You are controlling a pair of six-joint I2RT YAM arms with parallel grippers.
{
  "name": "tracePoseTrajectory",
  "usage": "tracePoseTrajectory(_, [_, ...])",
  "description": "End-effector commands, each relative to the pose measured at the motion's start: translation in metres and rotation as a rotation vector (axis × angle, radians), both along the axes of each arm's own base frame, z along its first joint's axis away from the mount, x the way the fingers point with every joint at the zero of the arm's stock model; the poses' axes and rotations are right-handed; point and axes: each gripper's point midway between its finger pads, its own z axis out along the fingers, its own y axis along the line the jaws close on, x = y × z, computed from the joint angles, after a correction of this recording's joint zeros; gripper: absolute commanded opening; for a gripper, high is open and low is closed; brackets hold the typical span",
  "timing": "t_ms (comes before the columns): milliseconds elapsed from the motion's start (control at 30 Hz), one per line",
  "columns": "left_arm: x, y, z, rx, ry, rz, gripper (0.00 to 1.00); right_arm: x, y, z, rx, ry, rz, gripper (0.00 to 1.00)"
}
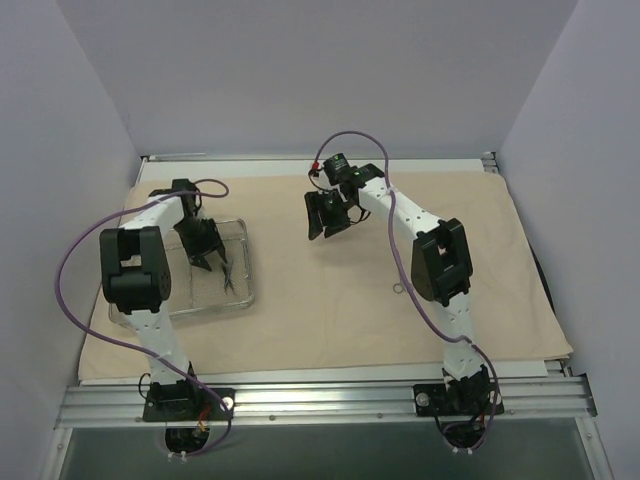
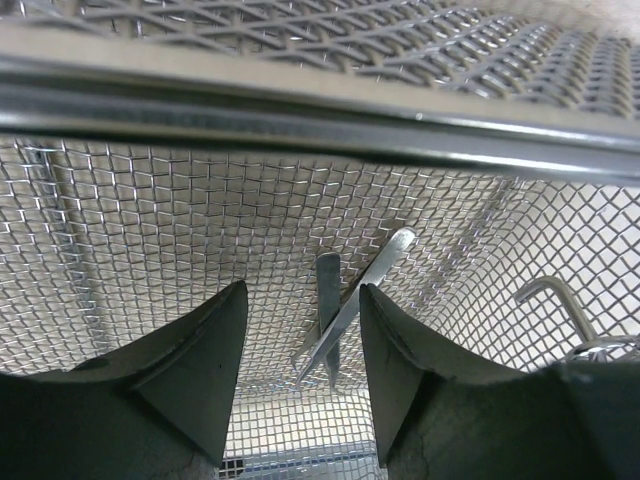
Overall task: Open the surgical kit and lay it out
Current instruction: Pick up the medical item from the container.
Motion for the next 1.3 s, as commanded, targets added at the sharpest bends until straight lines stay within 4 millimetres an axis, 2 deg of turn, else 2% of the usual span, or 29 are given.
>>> tracePoseTrajectory(0, [0.012, -0.005, 0.006, 0.003, -0.028, 0.024, 0.58, -0.004, -0.006, 0.029, -0.003, -0.041, 0.015, 0.47])
tracePoseTrajectory(167, [0.010, 0.001, -0.002, 0.056, 0.016, 0.051, 0.56, -0.002, -0.008, 0.027, -0.005, -0.040, 0.023, 0.47])
tracePoseTrajectory(300, [0.005, -0.001, -0.010, 0.123, 0.044, 0.015, 0.48, -0.002, -0.011, 0.027, -0.013, -0.040, 0.025, 0.47])
tracePoseTrajectory(433, [-0.003, 0.002, -0.021, 0.150, 0.078, 0.016, 0.31, -0.003, -0.017, 0.026, -0.031, -0.045, 0.024, 0.47])
tracePoseTrajectory(533, [-0.005, 0.008, -0.021, 0.182, 0.067, 0.022, 0.26, -0.004, -0.021, 0.026, -0.049, -0.052, 0.026, 0.47])
tracePoseTrajectory(567, [-0.005, 0.008, -0.020, 0.185, 0.060, 0.022, 0.21, -0.004, -0.022, 0.025, -0.053, -0.052, 0.027, 0.47])
tracePoseTrajectory(633, [-0.002, 0.013, -0.011, 0.204, 0.031, 0.017, 0.14, -0.004, -0.023, 0.024, -0.052, -0.052, 0.025, 0.47])
tracePoseTrajectory(667, [-0.002, 0.014, -0.007, 0.212, 0.027, 0.012, 0.04, -0.004, -0.021, 0.024, -0.045, -0.052, 0.026, 0.47])
tracePoseTrajectory(700, [0.000, 0.020, 0.002, 0.242, 0.005, 0.016, 0.02, -0.004, -0.020, 0.025, -0.043, -0.052, 0.027, 0.47])
tracePoseTrajectory(767, [0.006, 0.025, 0.018, 0.268, -0.035, 0.014, 0.02, -0.002, -0.019, 0.027, -0.039, -0.058, 0.027, 0.47])
tracePoseTrajectory(933, [0.020, 0.041, 0.078, 0.343, -0.182, 0.014, 0.02, -0.002, -0.016, 0.029, -0.031, -0.062, 0.029, 0.47])
tracePoseTrajectory(1033, [0.020, 0.045, 0.104, 0.361, -0.242, 0.000, 0.02, -0.001, -0.012, 0.031, -0.019, -0.066, 0.033, 0.47])
tracePoseTrajectory(1133, [0.022, 0.042, 0.125, 0.340, -0.293, -0.027, 0.02, 0.001, -0.006, 0.036, 0.002, -0.070, 0.039, 0.47])
tracePoseTrajectory(1267, [0.027, 0.013, 0.148, 0.188, -0.382, -0.100, 0.02, 0.004, 0.010, 0.052, 0.090, -0.096, 0.083, 0.47])
